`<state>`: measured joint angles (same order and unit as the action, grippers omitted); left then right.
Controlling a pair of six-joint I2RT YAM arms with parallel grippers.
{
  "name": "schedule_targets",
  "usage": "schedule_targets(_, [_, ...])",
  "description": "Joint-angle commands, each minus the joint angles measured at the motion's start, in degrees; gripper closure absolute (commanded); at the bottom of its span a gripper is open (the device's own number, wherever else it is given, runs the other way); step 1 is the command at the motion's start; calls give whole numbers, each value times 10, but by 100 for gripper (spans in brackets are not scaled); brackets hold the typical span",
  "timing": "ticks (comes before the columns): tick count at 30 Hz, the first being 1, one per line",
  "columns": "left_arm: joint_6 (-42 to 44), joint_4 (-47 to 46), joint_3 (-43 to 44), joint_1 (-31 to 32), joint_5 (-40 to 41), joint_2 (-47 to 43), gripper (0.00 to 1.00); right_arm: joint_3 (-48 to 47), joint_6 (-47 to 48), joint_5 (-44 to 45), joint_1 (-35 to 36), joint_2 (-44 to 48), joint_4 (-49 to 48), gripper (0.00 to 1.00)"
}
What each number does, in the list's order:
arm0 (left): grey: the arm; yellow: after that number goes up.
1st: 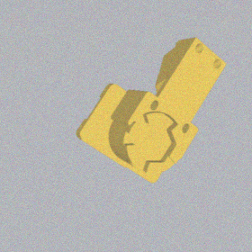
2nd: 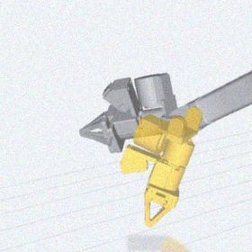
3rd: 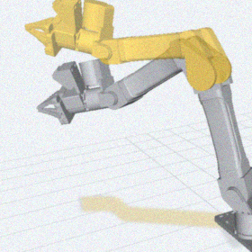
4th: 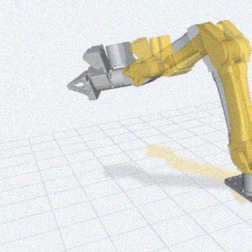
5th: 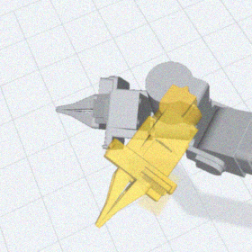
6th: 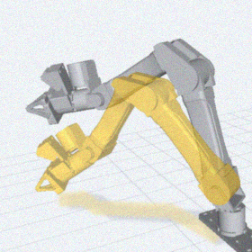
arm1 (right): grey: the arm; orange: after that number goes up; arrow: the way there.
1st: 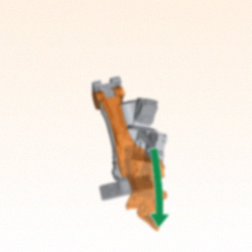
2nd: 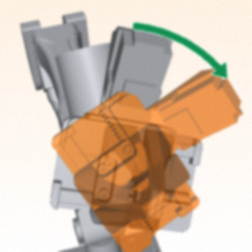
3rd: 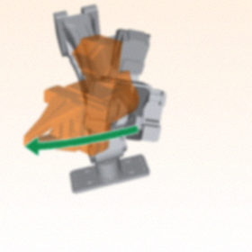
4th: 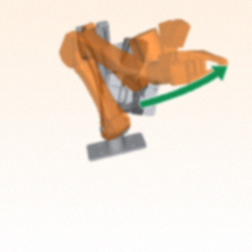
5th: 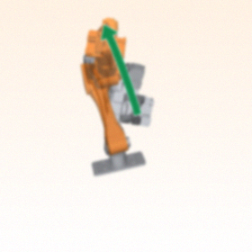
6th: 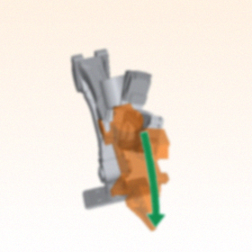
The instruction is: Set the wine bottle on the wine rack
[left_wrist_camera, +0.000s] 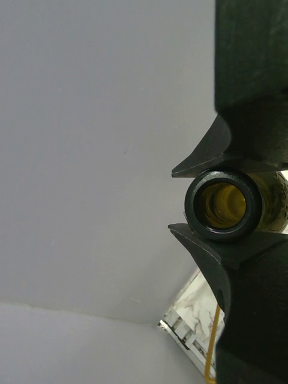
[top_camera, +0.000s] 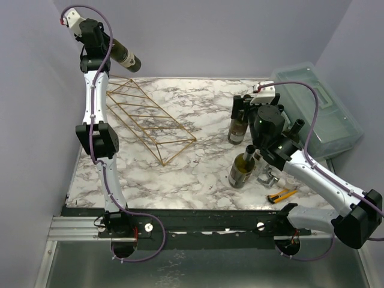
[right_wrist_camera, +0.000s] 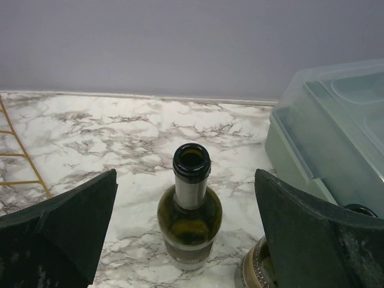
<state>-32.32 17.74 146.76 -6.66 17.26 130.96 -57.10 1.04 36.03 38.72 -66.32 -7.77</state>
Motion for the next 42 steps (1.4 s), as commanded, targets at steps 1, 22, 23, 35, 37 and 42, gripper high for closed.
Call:
schedule_targets(1, [-12,-160,22,0,-12,11,100,-2,-9,-23,-11,-13,-19,0])
schedule_targets(22, [24,-213,23,-11,54,102,100,-17,-9,-48,-16,-30,-16,0])
schedule_targets(23, [23,-213,29,-13,49,108,100,-18,-9,-48,-16,-29,-15,0])
schedule_targets(35, [20,-181,2,-15,58,85,100,-16,-9,-61,-16,-27,-12,0])
schedule_targets(37, [21,-178,-1,-15,56,79,100,-16,-9,-64,-16,-27,-12,0])
schedule_targets(42, [15,-162,-13,-18,54,69,100,-15,-9,-66,-16,-23,-12,0])
